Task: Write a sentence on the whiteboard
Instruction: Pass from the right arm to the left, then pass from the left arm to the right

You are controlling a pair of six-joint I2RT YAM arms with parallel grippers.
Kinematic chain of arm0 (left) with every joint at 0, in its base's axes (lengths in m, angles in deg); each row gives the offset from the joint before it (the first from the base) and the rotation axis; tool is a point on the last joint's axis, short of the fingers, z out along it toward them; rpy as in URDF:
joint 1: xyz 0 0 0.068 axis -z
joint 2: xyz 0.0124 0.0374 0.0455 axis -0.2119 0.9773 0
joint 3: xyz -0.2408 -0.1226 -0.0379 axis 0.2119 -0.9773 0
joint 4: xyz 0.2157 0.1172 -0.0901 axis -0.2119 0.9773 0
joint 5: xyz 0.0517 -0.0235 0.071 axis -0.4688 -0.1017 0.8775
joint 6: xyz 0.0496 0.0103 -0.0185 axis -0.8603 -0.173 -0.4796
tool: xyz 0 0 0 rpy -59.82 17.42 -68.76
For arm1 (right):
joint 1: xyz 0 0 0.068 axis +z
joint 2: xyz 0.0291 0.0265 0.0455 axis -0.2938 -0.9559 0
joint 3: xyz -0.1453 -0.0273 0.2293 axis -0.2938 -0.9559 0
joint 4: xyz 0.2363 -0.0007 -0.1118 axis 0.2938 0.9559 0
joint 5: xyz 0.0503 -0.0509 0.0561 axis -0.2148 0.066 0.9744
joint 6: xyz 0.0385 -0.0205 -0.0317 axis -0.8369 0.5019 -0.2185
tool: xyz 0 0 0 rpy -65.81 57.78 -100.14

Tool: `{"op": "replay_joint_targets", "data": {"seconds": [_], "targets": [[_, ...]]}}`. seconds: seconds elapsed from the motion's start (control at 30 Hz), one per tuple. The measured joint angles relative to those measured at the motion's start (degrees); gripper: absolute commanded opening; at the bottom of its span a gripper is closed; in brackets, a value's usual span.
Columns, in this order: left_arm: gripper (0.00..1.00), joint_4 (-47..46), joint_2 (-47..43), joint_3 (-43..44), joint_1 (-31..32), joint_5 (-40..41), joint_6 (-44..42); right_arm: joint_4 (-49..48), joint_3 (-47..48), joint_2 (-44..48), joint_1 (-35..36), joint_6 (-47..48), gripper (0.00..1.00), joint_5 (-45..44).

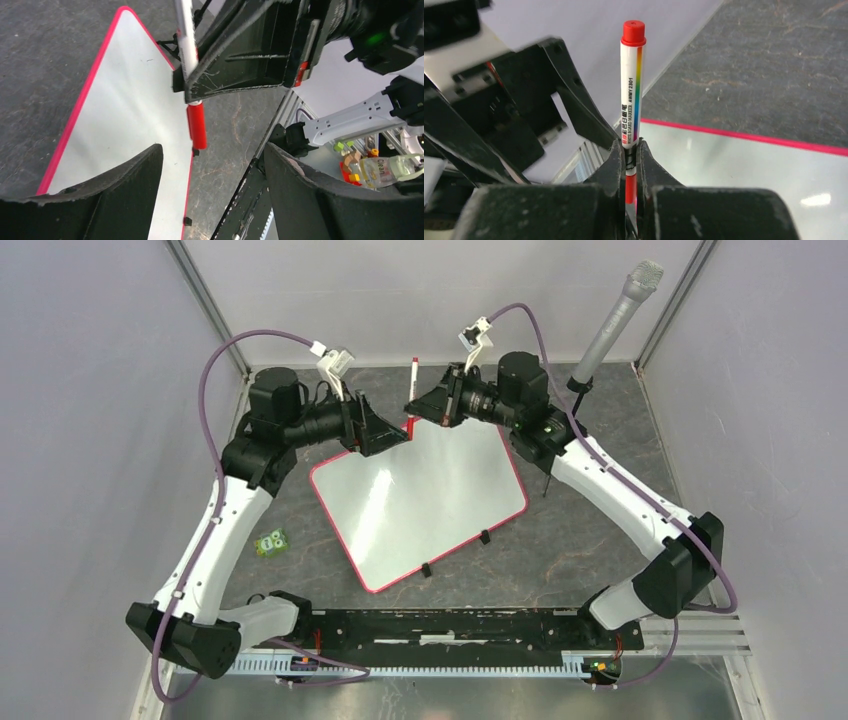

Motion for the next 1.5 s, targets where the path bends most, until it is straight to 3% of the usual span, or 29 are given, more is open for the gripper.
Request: {"op": "replay_joint_targets", "data": {"seconds": [0.37,0.57,0.67,0.8,1.0,1.07,1.27,1.5], "targets": [[0.4,-4.52,2.21,-2.08,4.9,11.32,0.13,3.87,6.49,-1.2,4.61,-1.31,0.0,-10.51],[0.03,-4.92,2.36,-2.12,5.84,12.87,0.09,4.11,6.05,-1.53,4.87,-1.68,0.03,-12.48],[0.02,-4.76,2.36,-2.32,6.01,12.9,-0.33,3.48,5.31,-1.53,4.87,-1.81,0.3,-12.31],[0.02,-2.73,1.95,-2.43,5.62,13.77,-2.19,3.04,4.04,-1.05,4.31,0.33,0.58,-10.62],[0.02,4.85,0.31,-2.08,4.55,13.57,-11.34,5.49,2.62,1.75,0.7,12.28,0.83,-5.92],[0.02,8.79,-0.24,-1.57,4.57,12.33,-16.92,8.55,2.71,3.45,-0.04,19.82,0.88,-5.05],[0.02,19.41,-3.32,-1.16,4.57,10.56,-33.88,18.45,5.53,7.34,-0.13,37.38,0.9,2.4],[0.03,28.06,-5.51,-0.76,5.77,9.57,-49.07,18.71,2.54,9.55,-0.72,37.94,0.82,17.38]]}}
